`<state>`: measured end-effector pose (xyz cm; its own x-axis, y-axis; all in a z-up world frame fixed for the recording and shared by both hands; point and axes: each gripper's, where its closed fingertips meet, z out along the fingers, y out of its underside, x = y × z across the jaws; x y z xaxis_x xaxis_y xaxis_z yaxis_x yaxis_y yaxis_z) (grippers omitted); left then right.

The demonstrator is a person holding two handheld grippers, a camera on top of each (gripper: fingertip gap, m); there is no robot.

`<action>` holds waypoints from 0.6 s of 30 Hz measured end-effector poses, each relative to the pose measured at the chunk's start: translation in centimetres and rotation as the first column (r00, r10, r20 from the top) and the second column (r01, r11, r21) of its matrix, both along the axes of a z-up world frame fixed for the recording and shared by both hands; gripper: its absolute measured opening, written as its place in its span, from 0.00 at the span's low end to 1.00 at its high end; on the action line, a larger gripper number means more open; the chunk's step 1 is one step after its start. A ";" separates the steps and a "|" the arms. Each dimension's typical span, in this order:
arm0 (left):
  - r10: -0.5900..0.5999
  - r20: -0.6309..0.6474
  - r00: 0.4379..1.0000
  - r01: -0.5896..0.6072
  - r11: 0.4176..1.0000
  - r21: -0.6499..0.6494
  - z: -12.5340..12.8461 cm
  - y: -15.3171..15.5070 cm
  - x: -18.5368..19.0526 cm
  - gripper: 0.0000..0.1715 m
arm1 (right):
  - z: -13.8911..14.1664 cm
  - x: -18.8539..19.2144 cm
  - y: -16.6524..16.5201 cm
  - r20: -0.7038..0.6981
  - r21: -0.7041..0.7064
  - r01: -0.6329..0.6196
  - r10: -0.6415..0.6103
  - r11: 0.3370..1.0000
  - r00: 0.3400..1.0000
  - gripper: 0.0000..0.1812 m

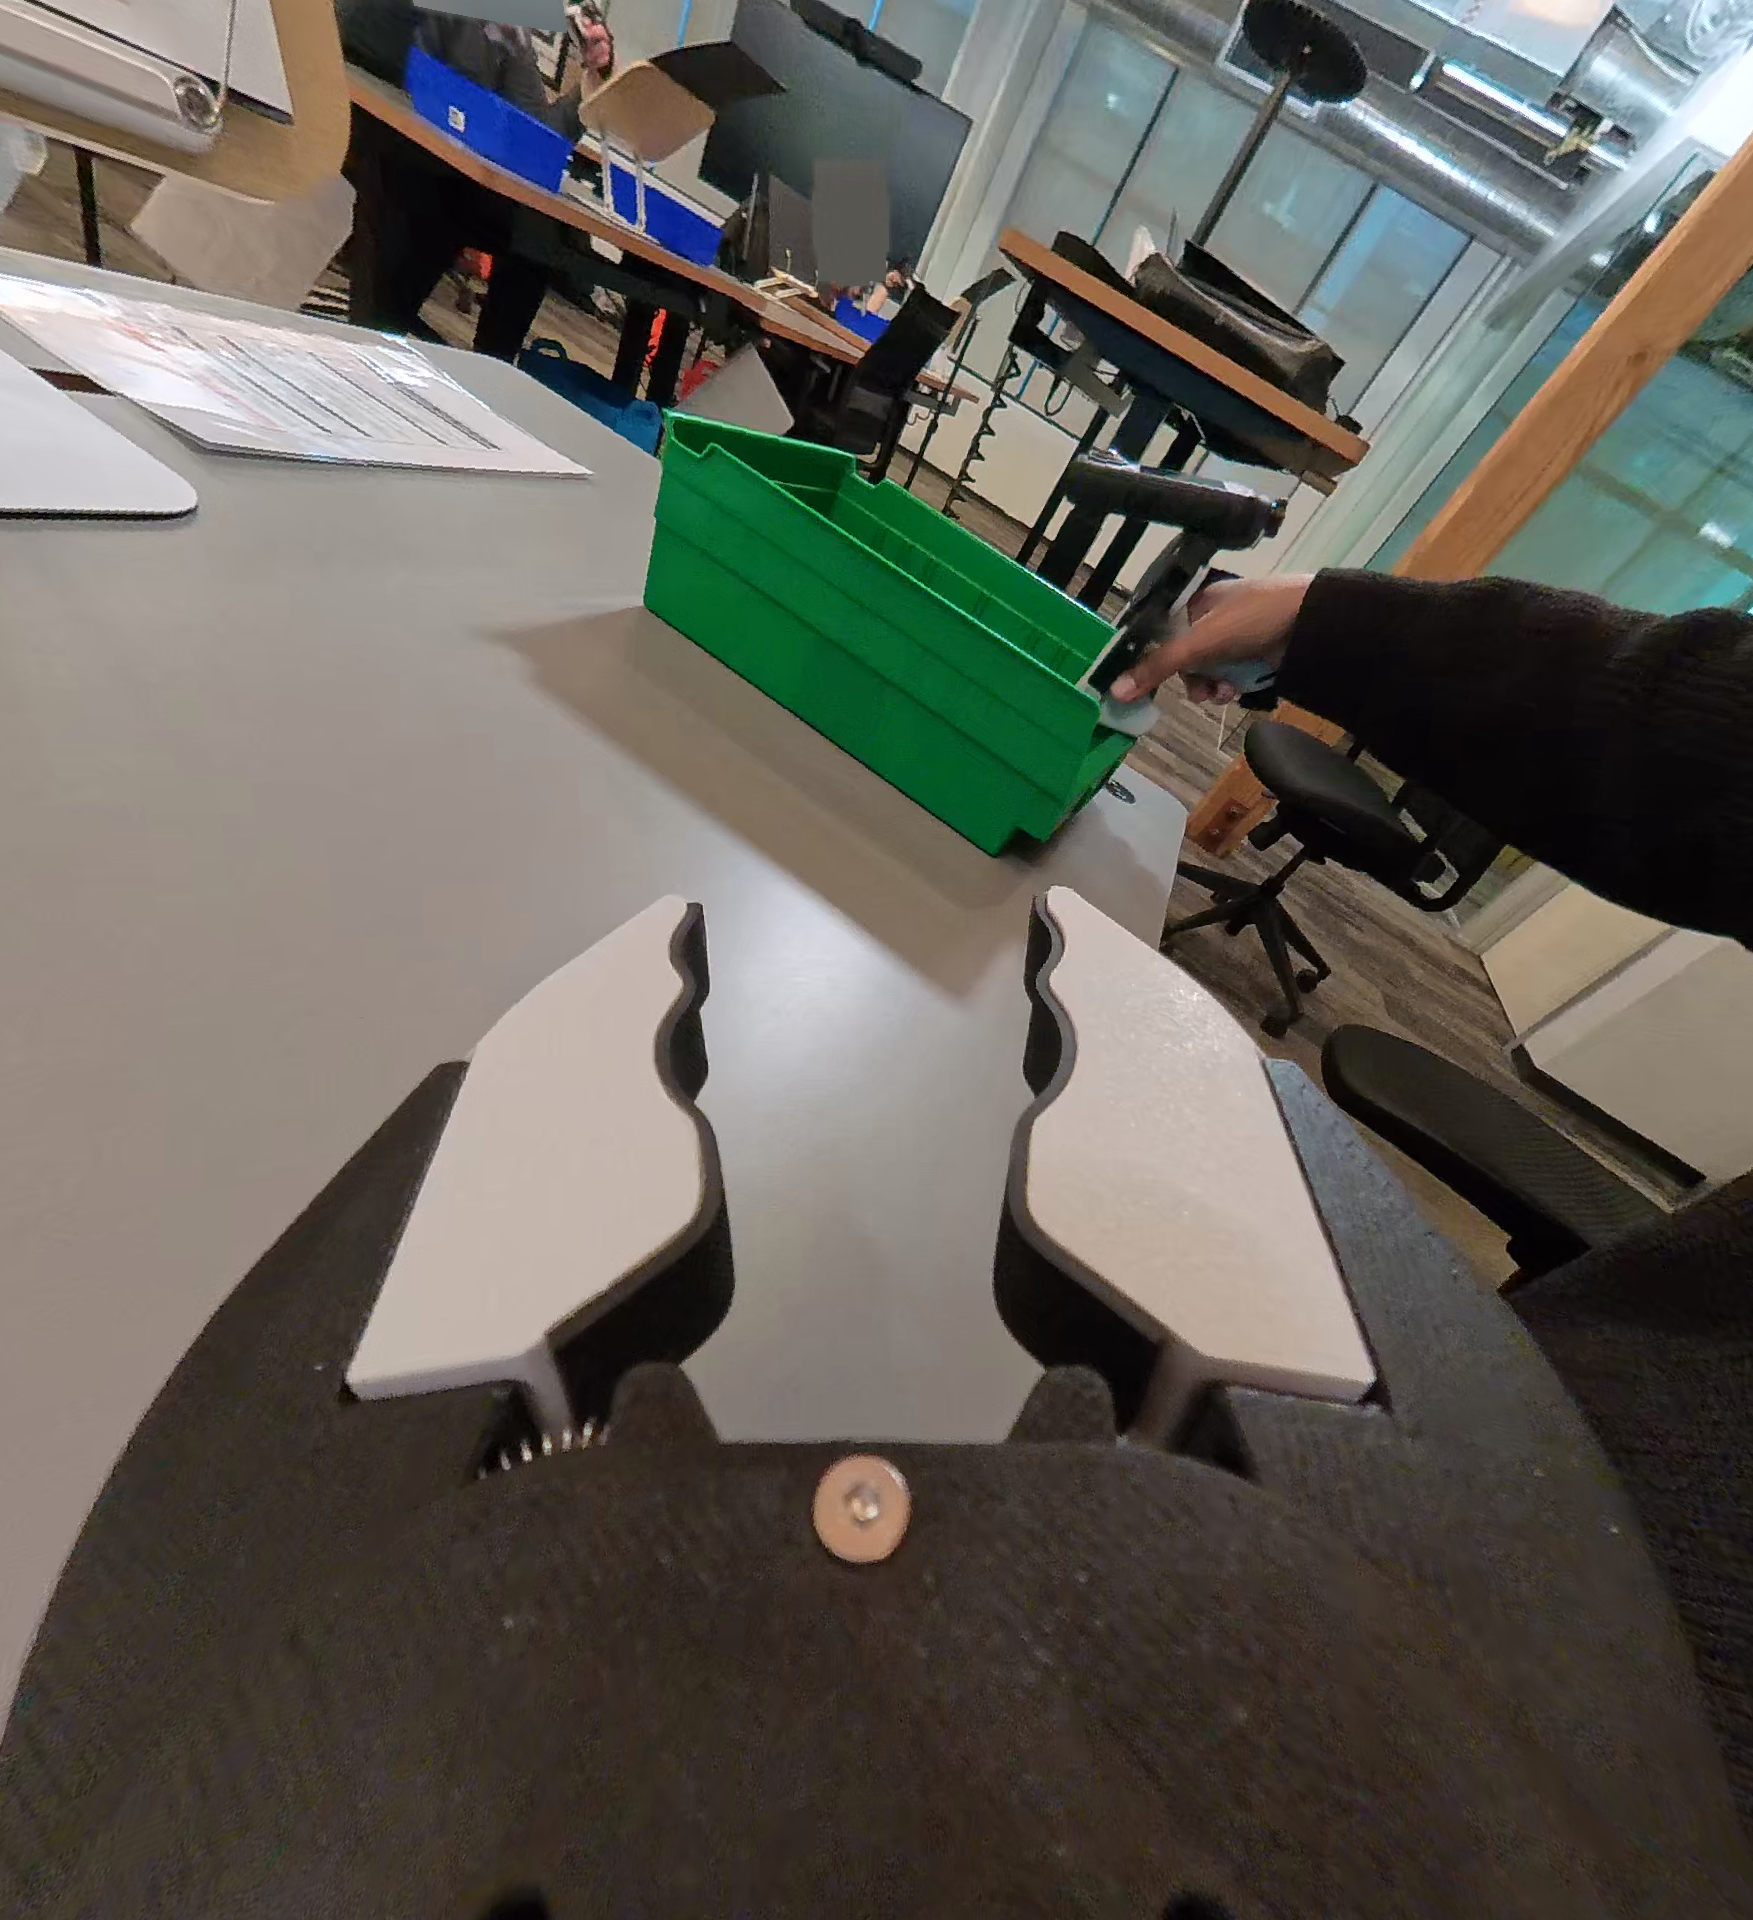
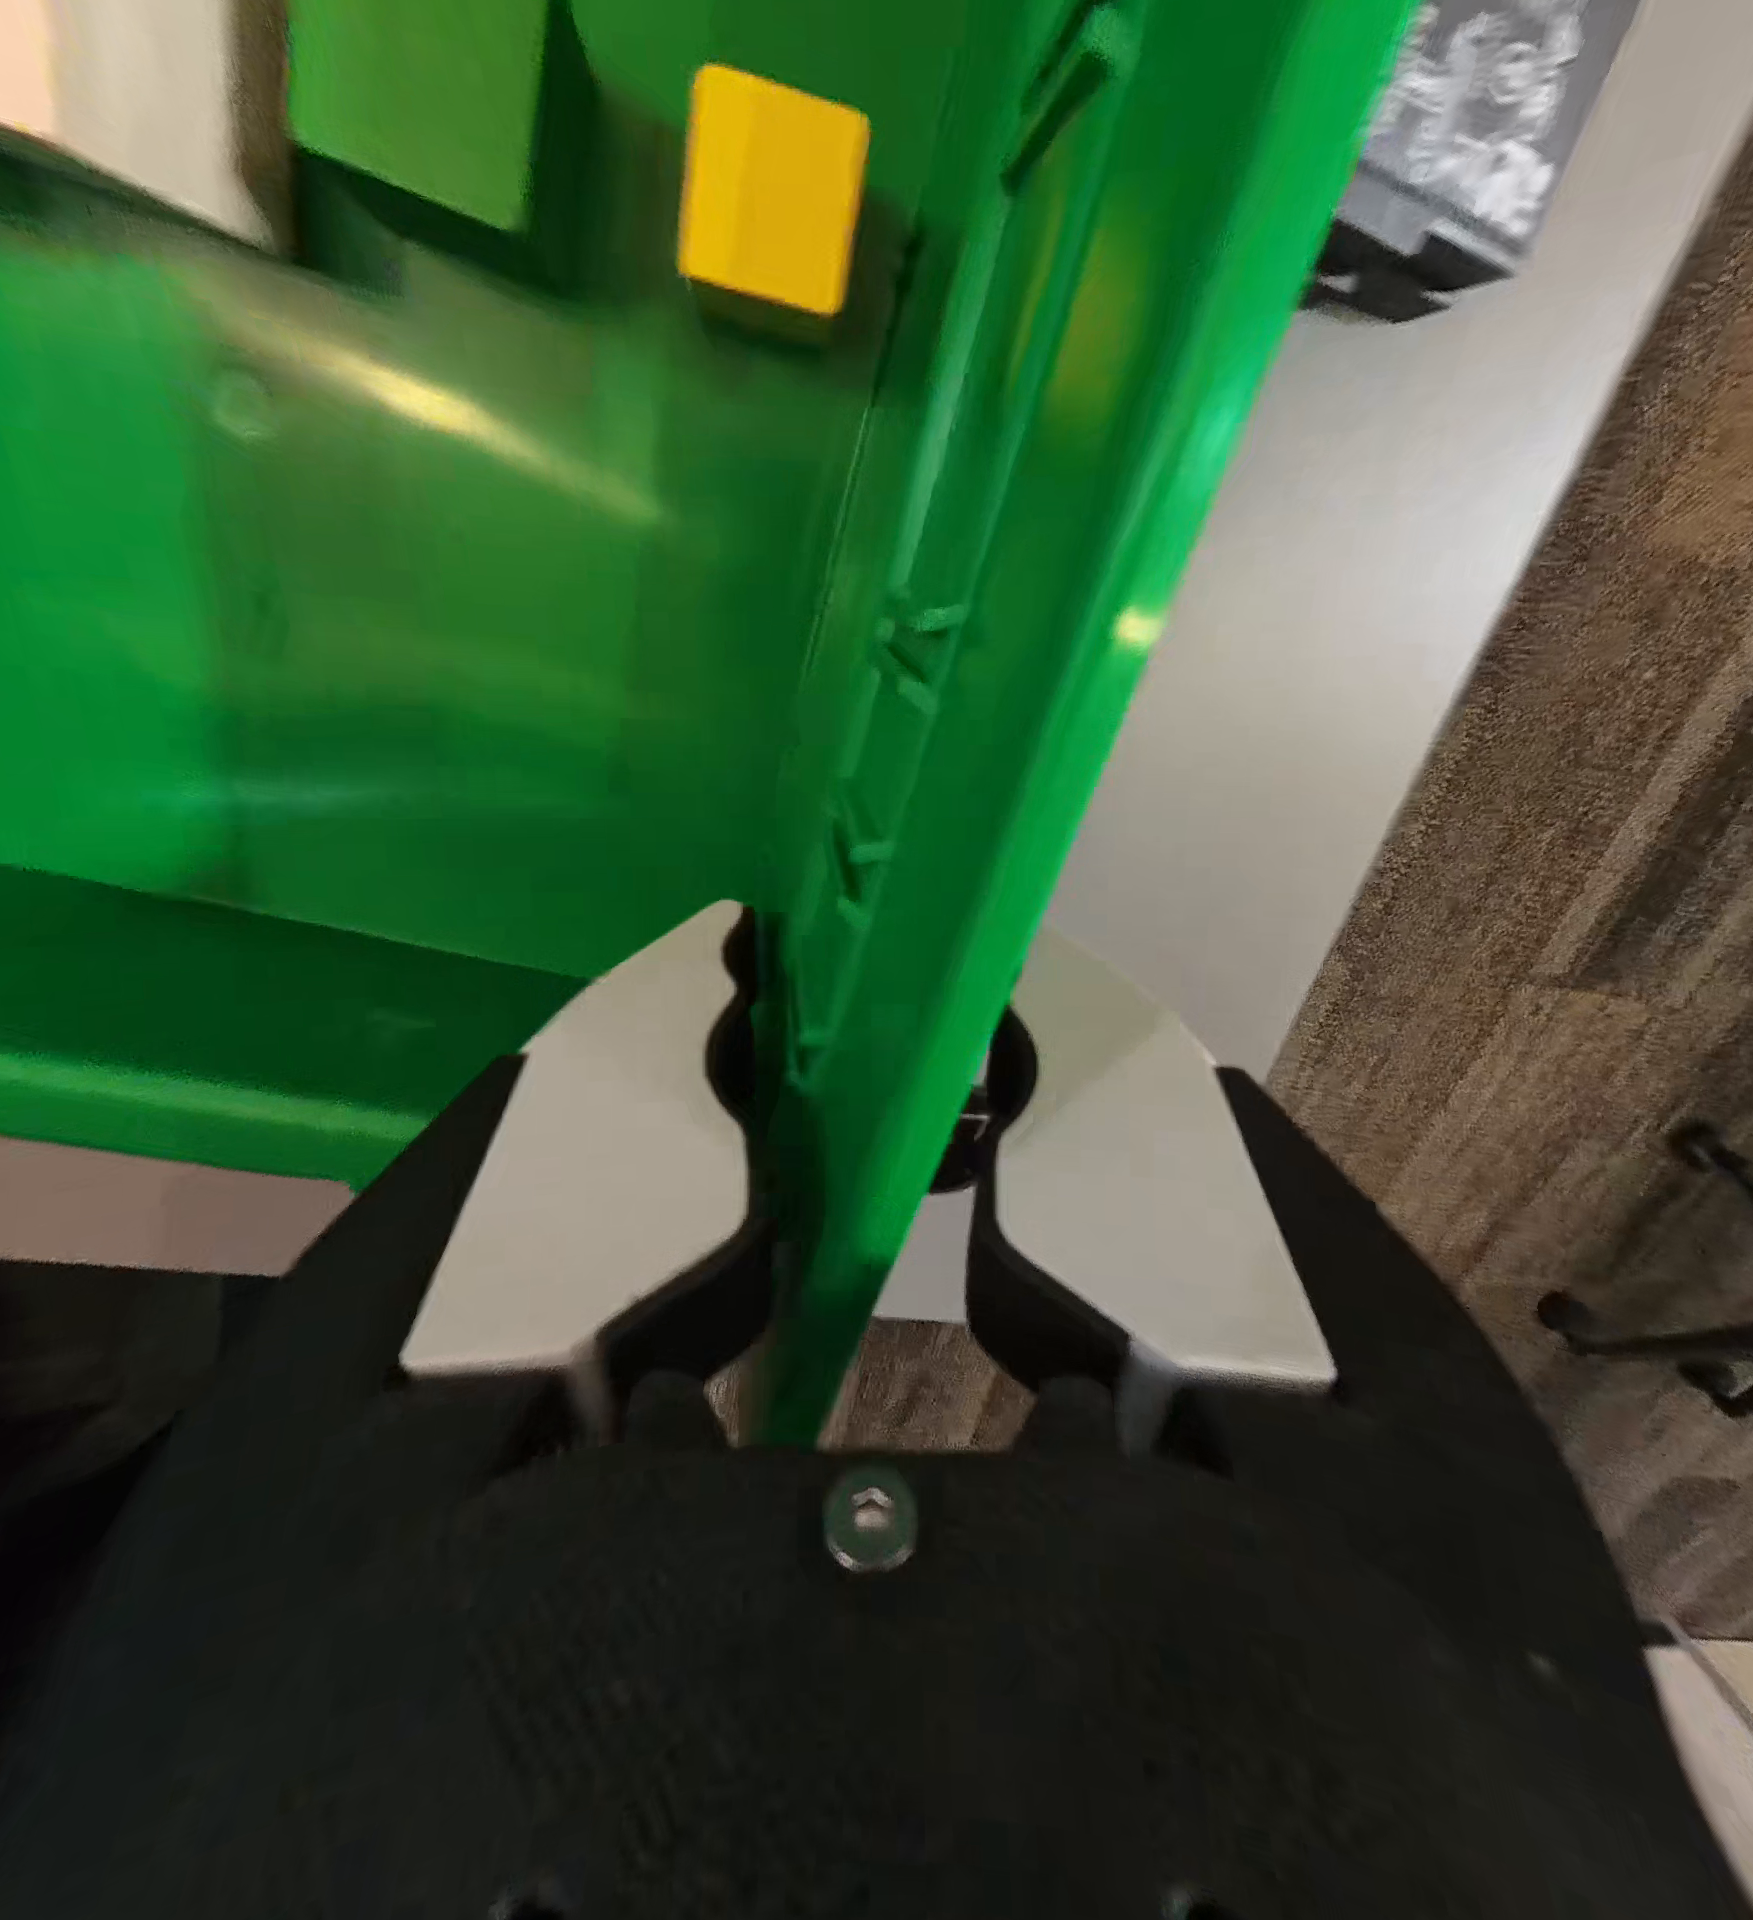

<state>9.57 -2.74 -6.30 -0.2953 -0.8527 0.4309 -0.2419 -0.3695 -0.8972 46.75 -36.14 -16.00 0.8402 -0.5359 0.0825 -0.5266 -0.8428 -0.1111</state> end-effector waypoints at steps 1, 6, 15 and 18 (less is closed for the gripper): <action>-0.001 -0.002 1.000 0.001 1.000 -0.005 0.0 0.1 0.0 0.35 | -0.1 0.0 0.1 -0.007 0.023 0.008 -0.008 1.000 1.000 0.24; -0.006 -0.010 1.000 0.006 0.999 -0.042 -0.2 0.3 0.1 0.35 | -0.2 -0.5 0.3 -0.083 0.083 0.052 -0.045 0.995 0.996 0.20; -0.004 -0.016 1.000 0.003 0.995 -0.101 -0.2 0.7 0.1 0.34 | 1.4 1.2 -0.1 -0.016 -0.077 0.004 -0.005 0.997 1.000 0.25; -0.009 -0.023 1.000 0.007 0.994 -0.108 -0.3 0.8 0.2 0.34 | 2.1 1.6 0.9 -0.034 -0.035 -0.002 0.000 0.999 0.999 0.27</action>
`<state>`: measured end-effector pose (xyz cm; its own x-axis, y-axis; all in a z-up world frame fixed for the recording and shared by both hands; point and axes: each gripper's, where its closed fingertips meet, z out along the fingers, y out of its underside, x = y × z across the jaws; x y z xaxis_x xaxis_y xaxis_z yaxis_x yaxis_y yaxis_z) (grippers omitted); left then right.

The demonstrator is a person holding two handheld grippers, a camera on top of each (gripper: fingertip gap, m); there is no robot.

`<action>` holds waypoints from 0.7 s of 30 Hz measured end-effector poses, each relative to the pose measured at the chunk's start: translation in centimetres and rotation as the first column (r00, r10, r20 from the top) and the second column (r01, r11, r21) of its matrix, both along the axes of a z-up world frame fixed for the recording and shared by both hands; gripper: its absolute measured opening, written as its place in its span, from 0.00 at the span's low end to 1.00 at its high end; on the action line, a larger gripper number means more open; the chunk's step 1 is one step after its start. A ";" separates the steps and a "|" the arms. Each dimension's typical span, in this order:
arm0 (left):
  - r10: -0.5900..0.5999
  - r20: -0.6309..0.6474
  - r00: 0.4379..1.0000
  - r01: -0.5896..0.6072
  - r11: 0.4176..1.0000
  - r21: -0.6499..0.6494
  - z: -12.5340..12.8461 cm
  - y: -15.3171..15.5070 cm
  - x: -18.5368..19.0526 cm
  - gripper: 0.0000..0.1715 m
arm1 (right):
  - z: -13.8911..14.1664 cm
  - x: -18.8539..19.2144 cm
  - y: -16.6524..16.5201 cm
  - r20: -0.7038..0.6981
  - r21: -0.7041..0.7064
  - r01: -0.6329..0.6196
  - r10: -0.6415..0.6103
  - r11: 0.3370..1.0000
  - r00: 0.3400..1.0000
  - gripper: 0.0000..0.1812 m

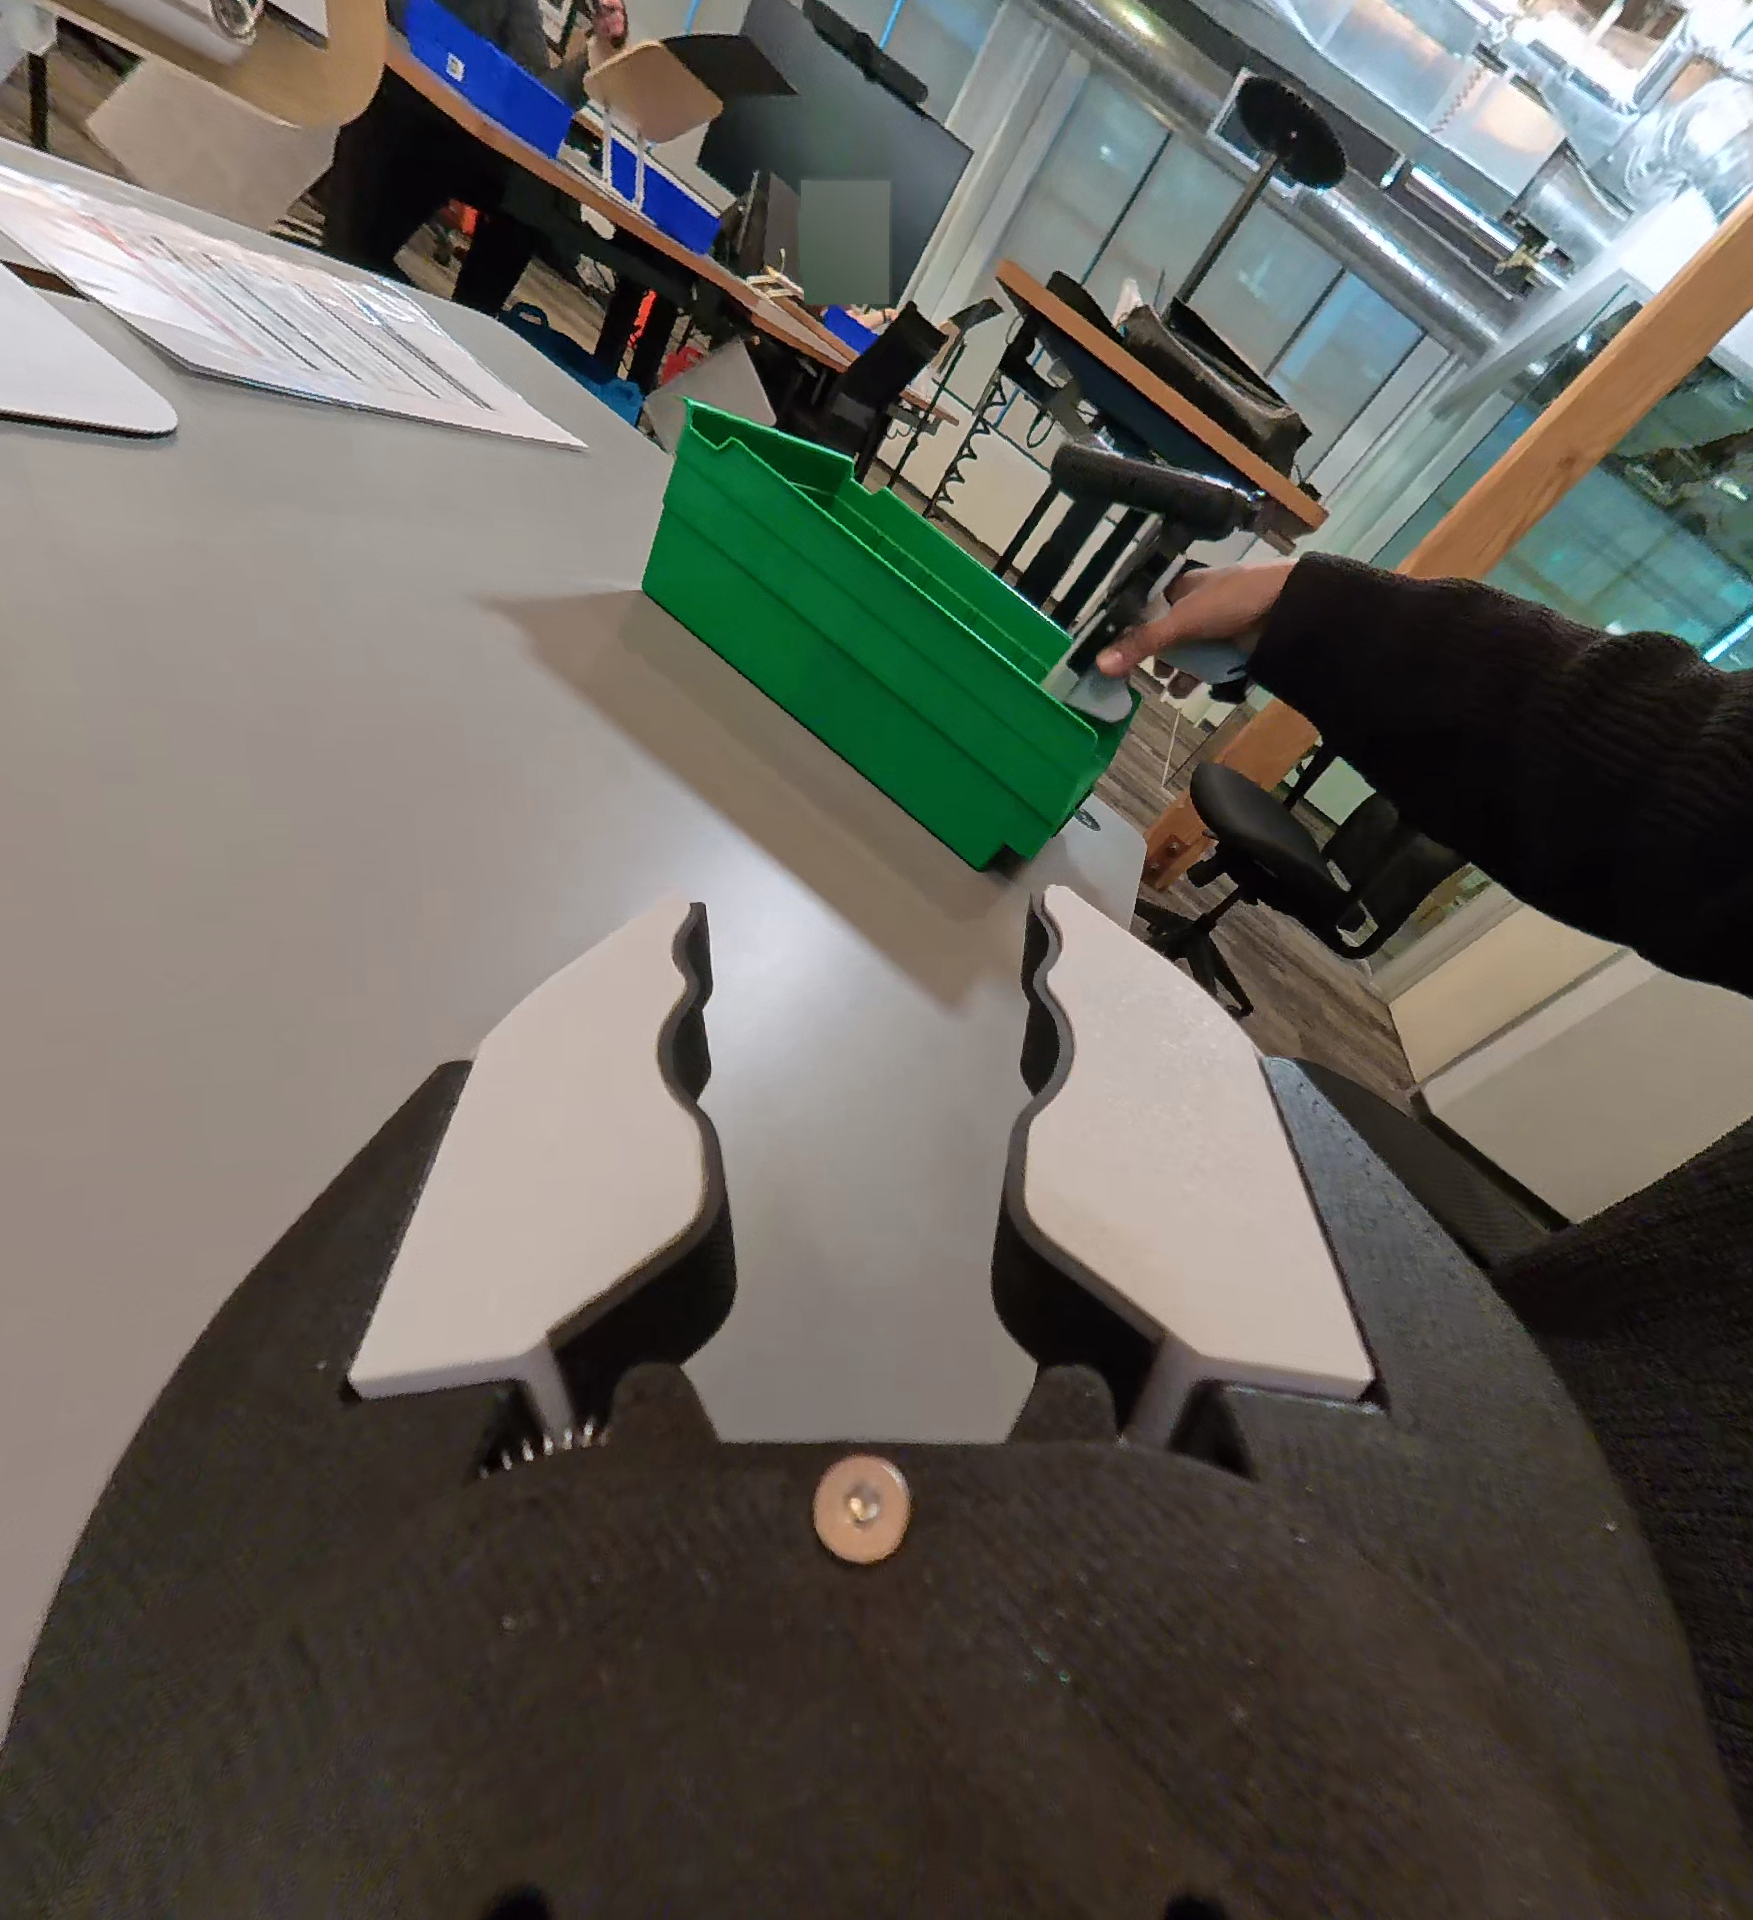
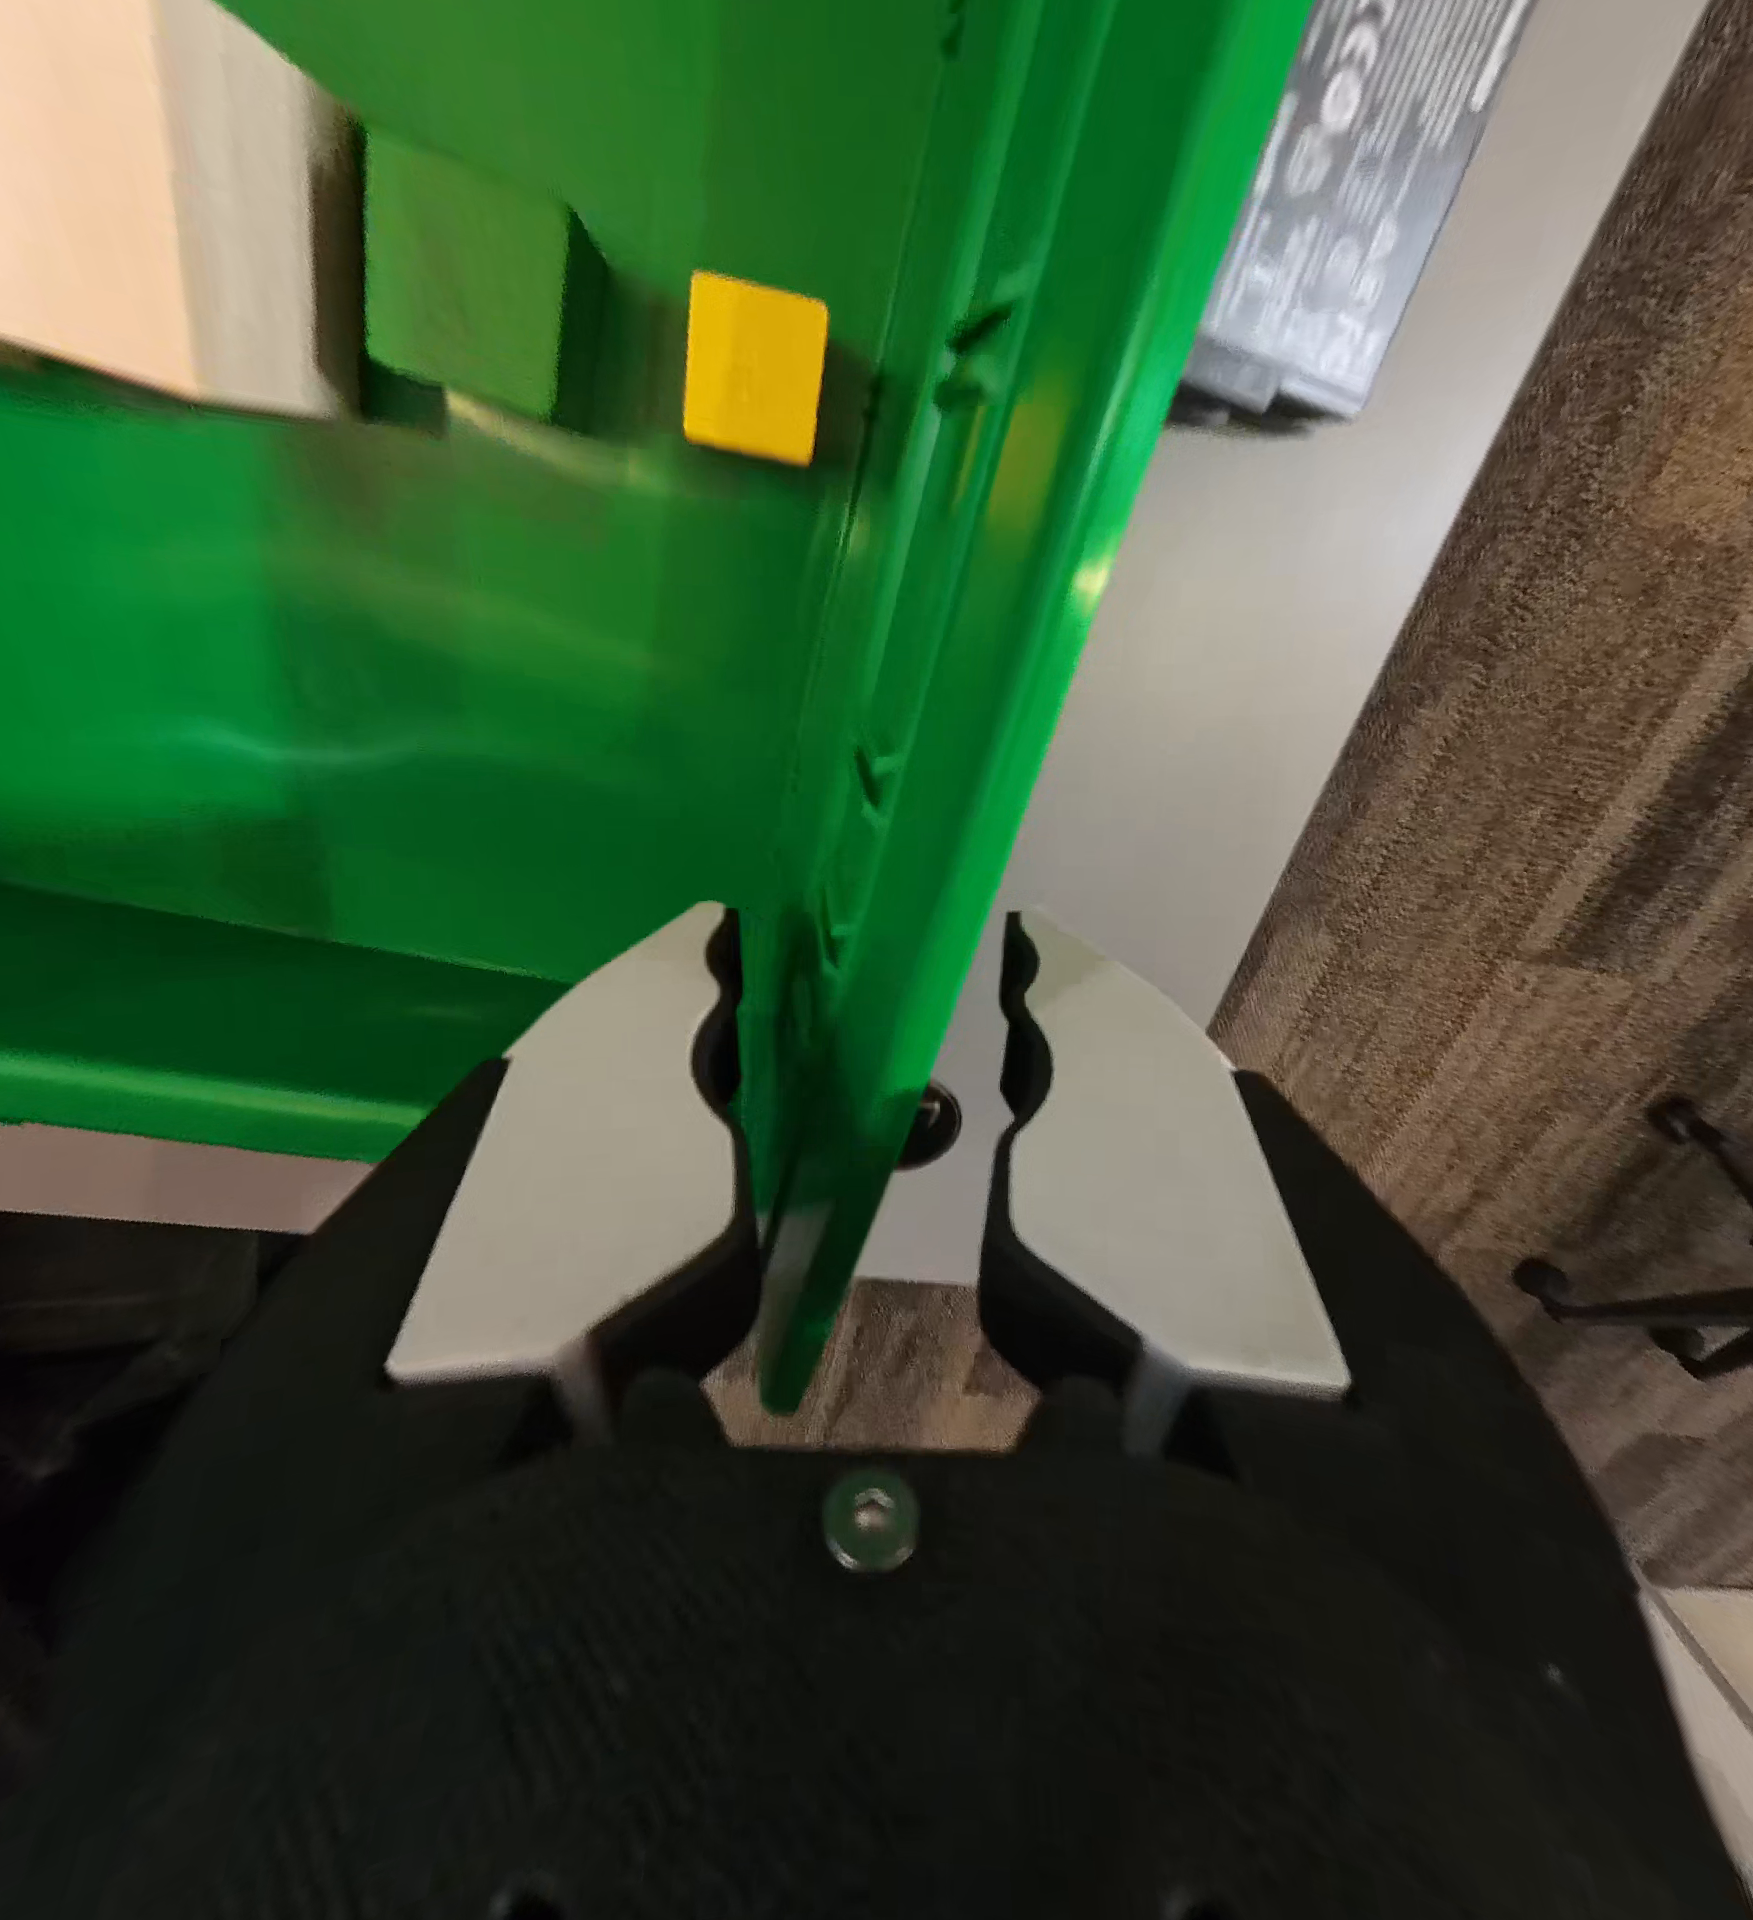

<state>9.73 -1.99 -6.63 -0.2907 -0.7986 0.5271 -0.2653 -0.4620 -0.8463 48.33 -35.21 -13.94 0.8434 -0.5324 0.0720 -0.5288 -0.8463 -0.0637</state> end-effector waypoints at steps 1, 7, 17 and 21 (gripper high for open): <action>-0.009 -0.004 1.000 0.009 1.000 -0.009 -0.1 -0.1 0.0 0.34 | 0.1 0.3 0.5 0.005 0.023 -0.001 0.001 1.000 1.000 0.25; -0.076 -0.010 0.997 0.074 0.993 -0.089 -0.1 -0.9 -0.1 0.34 | -0.6 1.7 2.5 -0.006 0.077 -0.018 0.018 0.997 1.000 0.11; -0.076 -0.003 0.997 0.074 0.985 -0.153 0.2 -0.5 -0.1 0.33 | -0.5 1.2 3.3 -0.131 0.231 0.141 -0.113 0.963 0.985 0.03; -0.063 0.026 0.998 0.067 0.973 -0.220 0.9 -0.1 -0.2 0.32 | -0.5 1.0 3.4 -0.155 0.259 0.194 -0.157 0.946 0.975 0.03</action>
